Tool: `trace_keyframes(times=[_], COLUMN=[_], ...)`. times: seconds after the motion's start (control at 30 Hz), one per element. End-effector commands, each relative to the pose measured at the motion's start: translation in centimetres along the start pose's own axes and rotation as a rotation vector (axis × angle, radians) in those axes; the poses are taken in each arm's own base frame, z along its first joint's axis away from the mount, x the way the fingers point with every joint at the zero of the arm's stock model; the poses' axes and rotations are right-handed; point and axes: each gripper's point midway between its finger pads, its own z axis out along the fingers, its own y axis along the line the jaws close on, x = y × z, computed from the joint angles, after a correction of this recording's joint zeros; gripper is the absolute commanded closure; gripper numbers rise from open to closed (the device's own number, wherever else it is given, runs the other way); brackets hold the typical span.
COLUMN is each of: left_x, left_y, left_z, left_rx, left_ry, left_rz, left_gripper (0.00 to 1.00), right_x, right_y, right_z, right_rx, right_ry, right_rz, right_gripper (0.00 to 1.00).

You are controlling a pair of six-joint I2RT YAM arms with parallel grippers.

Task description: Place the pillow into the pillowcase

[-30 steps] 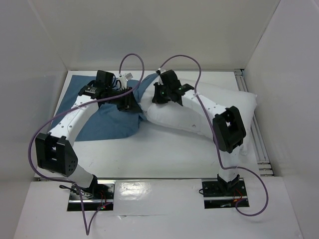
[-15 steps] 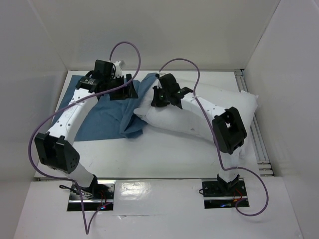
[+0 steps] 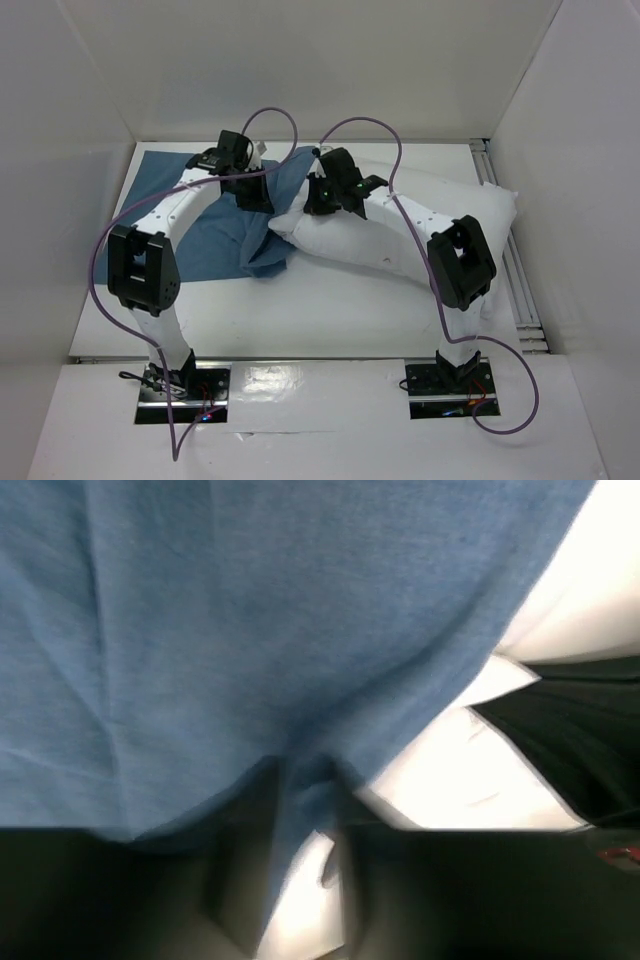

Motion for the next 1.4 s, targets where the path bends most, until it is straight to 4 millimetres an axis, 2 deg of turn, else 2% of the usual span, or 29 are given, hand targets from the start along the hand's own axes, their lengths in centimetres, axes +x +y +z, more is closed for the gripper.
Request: trace_keyframes(times=[0.0, 0.1, 0.23, 0.33, 0.37, 0.4, 0.47, 0.5, 0.53, 0.6, 0.63, 0.7, 0.73, 0.8, 0.83, 0.87, 0.93, 1.0, 1.03, 1.17, 1.2, 1.23, 1.27, 1.3, 1.33, 1.37], left_x=[-1.0, -2.5, -4.7, -5.9, -6.0, -6.5, -6.5, -6.8, -6.4, -5.5, -4.9, -4.3, -4.1, -4.5, -5.0, -5.0, -5.7, -5.9, -5.9, -5.8, -5.8, -5.5, -6.0, -6.0, -6.0, -5.5], left_y=[-1.8, -3.4, -6.5, -8.2, -8.6, -9.9, -11.1, -12.5, -13.5, -15.3, -16.1, -17.8, -18.5, -19.5, -20.4, -21.1, -21.5, -21.7, -21.4, -20.5, -20.2, -19.5, -18.2, -17.5, -16.6, -14.6], left_z=[-0.4, -2.1, -5.9, -7.8, -8.1, -9.7, -11.0, -12.7, -13.3, -15.0, -15.1, -17.6, -18.1, -19.6, -21.2, -21.9, -22.0, -22.2, -21.0, -18.8, -18.5, -17.9, -17.0, -16.5, -15.5, -14.1], left_rx=[0.073, 0.106, 0.201, 0.258, 0.275, 0.325, 0.375, 0.427, 0.454, 0.531, 0.558, 0.623, 0.643, 0.685, 0.713, 0.729, 0.741, 0.749, 0.741, 0.714, 0.697, 0.653, 0.572, 0.530, 0.480, 0.381], left_ry=[-0.009, -0.031, -0.119, -0.171, -0.175, -0.196, -0.194, -0.205, -0.194, -0.166, -0.144, -0.150, -0.145, -0.168, -0.196, -0.211, -0.217, -0.229, -0.211, -0.182, -0.187, -0.173, -0.205, -0.209, -0.202, -0.183], left_rz=[0.048, 0.060, 0.097, 0.104, 0.110, 0.120, 0.137, 0.160, 0.165, 0.185, 0.183, 0.195, 0.199, 0.212, 0.217, 0.228, 0.208, 0.208, 0.196, 0.159, 0.164, 0.150, 0.150, 0.154, 0.153, 0.136], left_gripper=[1.00, 1.00, 1.00, 1.00, 1.00, 1.00, 1.00, 1.00, 1.00, 1.00, 1.00, 1.00, 1.00, 1.00, 1.00, 1.00, 1.00, 1.00, 1.00, 1.00, 0.96, 0.85, 0.74, 0.50, 0.43, 0.37], right_x=[0.7, 0.5, -0.2, 0.0, -0.4, -0.4, -0.7, -2.0, -2.3, -3.9, -5.5, -7.6, -9.2, -10.8, -11.5, -12.4, -13.1, -12.4, -12.2, -8.6, -7.8, -7.1, -6.5, -5.6, -5.2, -4.9], right_y=[-1.9, -1.9, -1.6, -1.8, -1.6, -1.7, -1.7, -1.1, -0.9, -0.3, 0.4, 1.2, 1.9, 2.6, 3.0, 3.5, 4.1, 4.5, 4.4, 3.4, 3.7, 3.5, 3.6, 3.7, 3.7, 3.5], right_z=[-0.4, -0.1, -0.5, -0.6, -0.7, -0.7, -0.8, -1.4, -1.6, -2.8, -4.3, -6.3, -8.4, -10.6, -11.6, -13.5, -15.4, -16.5, -16.6, -13.9, -13.3, -12.4, -11.9, -11.3, -11.0, -10.7], right_rx=[0.082, 0.081, 0.074, 0.086, 0.083, 0.083, 0.091, 0.079, 0.078, 0.073, 0.070, 0.063, 0.057, 0.054, 0.044, 0.041, 0.026, -0.006, -0.010, -0.008, -0.039, -0.048, -0.061, -0.083, -0.093, -0.093], right_ry=[0.027, 0.026, 0.009, 0.014, 0.006, 0.006, 0.003, -0.030, -0.031, -0.072, -0.113, -0.179, -0.231, -0.286, -0.310, -0.347, -0.384, -0.386, -0.388, -0.312, -0.293, -0.274, -0.264, -0.244, -0.238, -0.235], right_rz=[-0.014, -0.014, -0.025, -0.024, -0.025, -0.034, -0.034, -0.038, -0.038, -0.041, -0.044, -0.048, -0.050, -0.051, -0.052, -0.052, -0.054, -0.060, -0.050, -0.042, -0.035, -0.036, -0.022, -0.014, -0.015, -0.001], right_gripper=[1.00, 1.00, 1.00, 1.00, 1.00, 1.00, 1.00, 1.00, 1.00, 1.00, 1.00, 1.00, 1.00, 1.00, 1.00, 1.00, 1.00, 1.00, 1.00, 1.00, 1.00, 1.00, 1.00, 1.00, 1.00, 1.00])
